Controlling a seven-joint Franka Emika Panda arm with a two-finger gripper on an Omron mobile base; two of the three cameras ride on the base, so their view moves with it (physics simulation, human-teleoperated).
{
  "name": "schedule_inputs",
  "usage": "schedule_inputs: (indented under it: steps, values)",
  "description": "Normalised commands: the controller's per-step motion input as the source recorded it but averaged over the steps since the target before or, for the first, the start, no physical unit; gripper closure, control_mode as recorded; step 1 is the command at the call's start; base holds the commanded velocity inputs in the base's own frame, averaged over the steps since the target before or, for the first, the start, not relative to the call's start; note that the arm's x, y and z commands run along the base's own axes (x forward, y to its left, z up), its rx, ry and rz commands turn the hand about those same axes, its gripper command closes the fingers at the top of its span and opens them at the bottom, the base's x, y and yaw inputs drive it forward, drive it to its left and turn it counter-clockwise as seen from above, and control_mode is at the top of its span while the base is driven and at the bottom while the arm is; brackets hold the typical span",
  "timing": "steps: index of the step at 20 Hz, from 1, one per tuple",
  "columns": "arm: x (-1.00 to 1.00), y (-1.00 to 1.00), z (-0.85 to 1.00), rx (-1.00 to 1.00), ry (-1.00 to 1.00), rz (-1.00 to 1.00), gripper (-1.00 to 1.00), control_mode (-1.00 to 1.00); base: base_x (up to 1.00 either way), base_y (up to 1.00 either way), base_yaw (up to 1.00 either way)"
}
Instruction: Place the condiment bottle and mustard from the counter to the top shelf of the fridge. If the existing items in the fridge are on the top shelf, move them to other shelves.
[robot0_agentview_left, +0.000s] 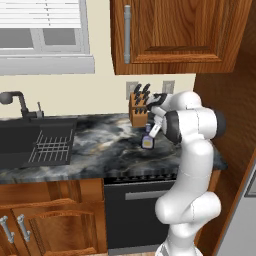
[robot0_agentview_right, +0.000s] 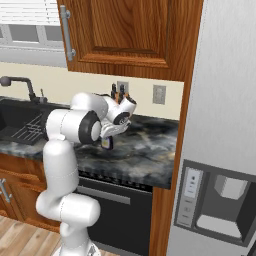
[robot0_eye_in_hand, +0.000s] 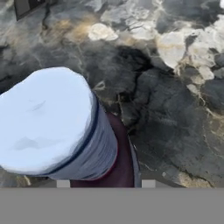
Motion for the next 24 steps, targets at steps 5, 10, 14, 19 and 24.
schedule_inputs:
  steps: [5,10,14,19,24]
  values:
    - [-0.52,0.00,0.48,0.03,-0.01,0.00,1.00,-1.00,0.00,0.00,0.00]
    - [-0.91,0.13,0.92,0.00,-0.07,0.00,1.00,-1.00,0.00,0.00,0.00]
    - [-1.00,0.48,0.98,0.00,-0.07,0.00,1.00,-1.00,0.00,0.00,0.00]
    - [-1.00,0.69,0.92,0.00,-0.07,0.00,1.00,-1.00,0.00,0.00,0.00]
    - [-1.00,0.66,0.95,-0.02,-0.08,-0.02,1.00,-1.00,0.00,0.00,0.00]
